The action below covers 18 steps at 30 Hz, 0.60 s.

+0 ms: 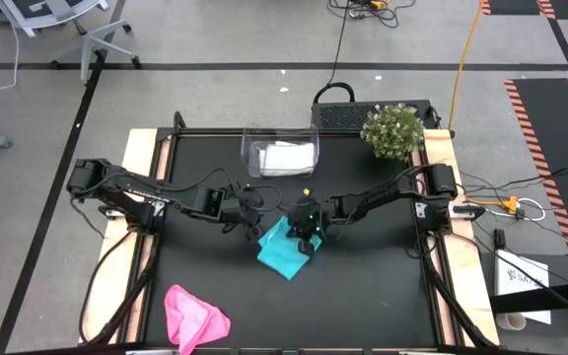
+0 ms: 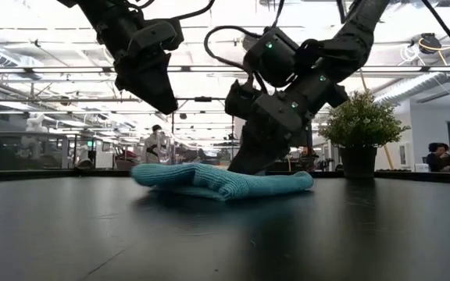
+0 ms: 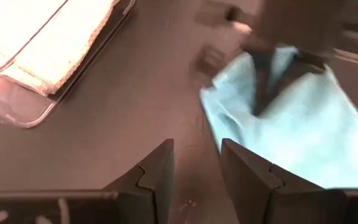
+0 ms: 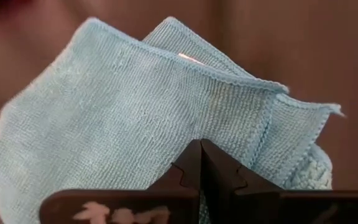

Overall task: Fold microfiber towels
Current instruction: Fold the blue microfiber towel

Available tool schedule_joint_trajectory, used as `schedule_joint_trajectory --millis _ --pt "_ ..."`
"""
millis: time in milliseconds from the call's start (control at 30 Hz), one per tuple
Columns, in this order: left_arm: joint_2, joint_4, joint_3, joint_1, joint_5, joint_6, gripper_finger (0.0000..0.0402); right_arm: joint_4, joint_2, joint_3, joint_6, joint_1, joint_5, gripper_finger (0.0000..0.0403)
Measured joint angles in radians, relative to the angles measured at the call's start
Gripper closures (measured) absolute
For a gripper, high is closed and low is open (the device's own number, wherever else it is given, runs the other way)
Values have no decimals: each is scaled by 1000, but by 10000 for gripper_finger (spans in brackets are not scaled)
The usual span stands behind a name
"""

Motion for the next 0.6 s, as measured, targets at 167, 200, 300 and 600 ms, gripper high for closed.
schedule_joint_trajectory --millis 167,200,300,600 --pt "0 -2 0 0 0 -10 266 -132 -45 1 -21 -60 30 403" --pt "0 -3 0 0 0 -12 266 -155 -55 1 -21 -68 34 403" --pt "0 -15 0 2 3 -105 266 -209 -93 -1 -22 -84 64 403" --pt "-2 -21 -39 -5 -18 -568 266 -276 -313 -3 -55 -79 200 403"
